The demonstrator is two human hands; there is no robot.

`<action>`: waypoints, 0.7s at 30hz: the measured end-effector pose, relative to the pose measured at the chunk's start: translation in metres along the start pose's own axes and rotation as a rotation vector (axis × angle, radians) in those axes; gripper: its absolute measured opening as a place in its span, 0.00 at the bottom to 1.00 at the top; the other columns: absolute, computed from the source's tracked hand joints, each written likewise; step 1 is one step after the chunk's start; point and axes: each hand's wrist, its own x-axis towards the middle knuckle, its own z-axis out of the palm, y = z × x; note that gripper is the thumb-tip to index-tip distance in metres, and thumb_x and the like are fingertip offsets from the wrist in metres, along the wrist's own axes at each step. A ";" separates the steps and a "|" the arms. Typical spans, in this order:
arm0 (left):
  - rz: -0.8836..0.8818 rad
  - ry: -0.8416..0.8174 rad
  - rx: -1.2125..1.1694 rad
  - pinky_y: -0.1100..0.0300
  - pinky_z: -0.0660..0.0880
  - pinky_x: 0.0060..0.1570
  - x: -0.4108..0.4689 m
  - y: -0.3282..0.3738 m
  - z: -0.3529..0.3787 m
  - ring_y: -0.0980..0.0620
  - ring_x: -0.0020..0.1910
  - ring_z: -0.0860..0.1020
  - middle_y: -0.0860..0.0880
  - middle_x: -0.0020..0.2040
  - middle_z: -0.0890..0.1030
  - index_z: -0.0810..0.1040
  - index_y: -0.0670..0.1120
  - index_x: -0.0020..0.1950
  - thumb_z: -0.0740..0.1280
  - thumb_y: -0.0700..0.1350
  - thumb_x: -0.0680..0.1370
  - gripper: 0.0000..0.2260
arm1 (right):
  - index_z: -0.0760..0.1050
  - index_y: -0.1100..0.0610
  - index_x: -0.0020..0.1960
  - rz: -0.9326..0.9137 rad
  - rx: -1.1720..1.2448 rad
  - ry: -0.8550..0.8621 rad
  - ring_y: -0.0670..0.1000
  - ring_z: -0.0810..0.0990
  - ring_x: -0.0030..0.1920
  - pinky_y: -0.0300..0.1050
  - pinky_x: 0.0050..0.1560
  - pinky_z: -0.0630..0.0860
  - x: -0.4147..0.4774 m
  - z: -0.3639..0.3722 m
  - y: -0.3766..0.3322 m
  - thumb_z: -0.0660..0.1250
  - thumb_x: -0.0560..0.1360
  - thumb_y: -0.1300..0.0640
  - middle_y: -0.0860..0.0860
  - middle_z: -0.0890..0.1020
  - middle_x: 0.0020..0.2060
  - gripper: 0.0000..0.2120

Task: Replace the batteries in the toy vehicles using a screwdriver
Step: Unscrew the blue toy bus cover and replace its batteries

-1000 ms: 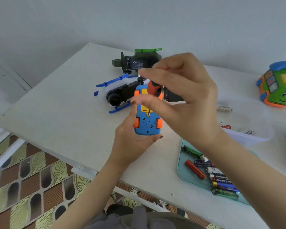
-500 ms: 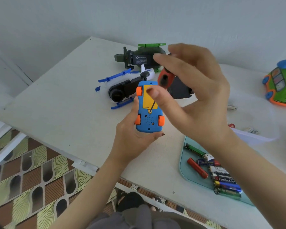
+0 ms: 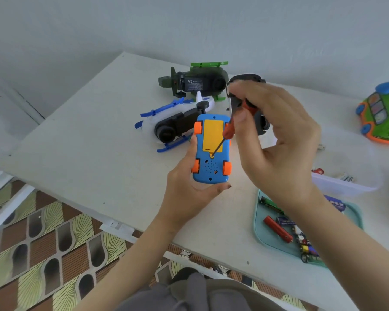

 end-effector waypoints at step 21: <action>0.032 -0.081 -0.016 0.71 0.75 0.53 0.005 -0.002 -0.009 0.64 0.56 0.77 0.58 0.57 0.78 0.61 0.47 0.76 0.79 0.45 0.68 0.41 | 0.78 0.63 0.58 0.043 -0.124 0.112 0.37 0.75 0.54 0.32 0.56 0.71 -0.006 0.009 -0.018 0.68 0.75 0.60 0.52 0.78 0.50 0.12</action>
